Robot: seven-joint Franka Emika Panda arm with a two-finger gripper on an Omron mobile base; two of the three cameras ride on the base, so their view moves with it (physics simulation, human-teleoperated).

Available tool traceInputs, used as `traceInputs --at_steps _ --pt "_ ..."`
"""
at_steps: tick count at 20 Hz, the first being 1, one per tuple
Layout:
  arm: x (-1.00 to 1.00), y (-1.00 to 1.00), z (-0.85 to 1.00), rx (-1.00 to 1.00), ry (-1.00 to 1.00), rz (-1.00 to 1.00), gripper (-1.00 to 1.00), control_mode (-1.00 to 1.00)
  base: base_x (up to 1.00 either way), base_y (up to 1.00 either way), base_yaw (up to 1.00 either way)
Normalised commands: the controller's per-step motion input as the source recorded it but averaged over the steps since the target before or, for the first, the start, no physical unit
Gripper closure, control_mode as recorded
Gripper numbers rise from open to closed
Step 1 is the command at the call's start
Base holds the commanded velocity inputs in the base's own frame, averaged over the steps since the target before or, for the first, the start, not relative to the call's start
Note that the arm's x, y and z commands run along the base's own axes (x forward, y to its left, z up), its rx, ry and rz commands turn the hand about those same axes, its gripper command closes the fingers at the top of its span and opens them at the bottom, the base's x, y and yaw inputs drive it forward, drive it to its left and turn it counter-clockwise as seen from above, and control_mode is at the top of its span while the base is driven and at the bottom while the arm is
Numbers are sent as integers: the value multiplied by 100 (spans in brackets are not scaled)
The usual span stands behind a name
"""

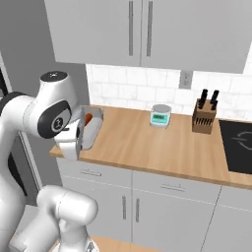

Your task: Take the meat container that has the chicken drumstick and place it on the second highest rack of the freezer. Then take the vegetable container that has the carrot and lemon wedge and place it on the highest rack of the freezer.

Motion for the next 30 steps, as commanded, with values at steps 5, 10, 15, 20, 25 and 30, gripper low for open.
traceInputs --at_steps 5,10,15,20,25,30 --pt "0 0 0 0 0 0 100 100 -100 -38 11" --pt "0 0 0 0 0 0 100 100 -76 -4 53" --pt "0 0 0 0 0 0 100 100 -47 -4 97" --pt "0 0 0 0 0 0 100 100 -28 1 94" --pt "0 0 0 0 0 0 100 100 0 15 87" --pt "0 0 0 0 0 0 100 100 7 37 83"
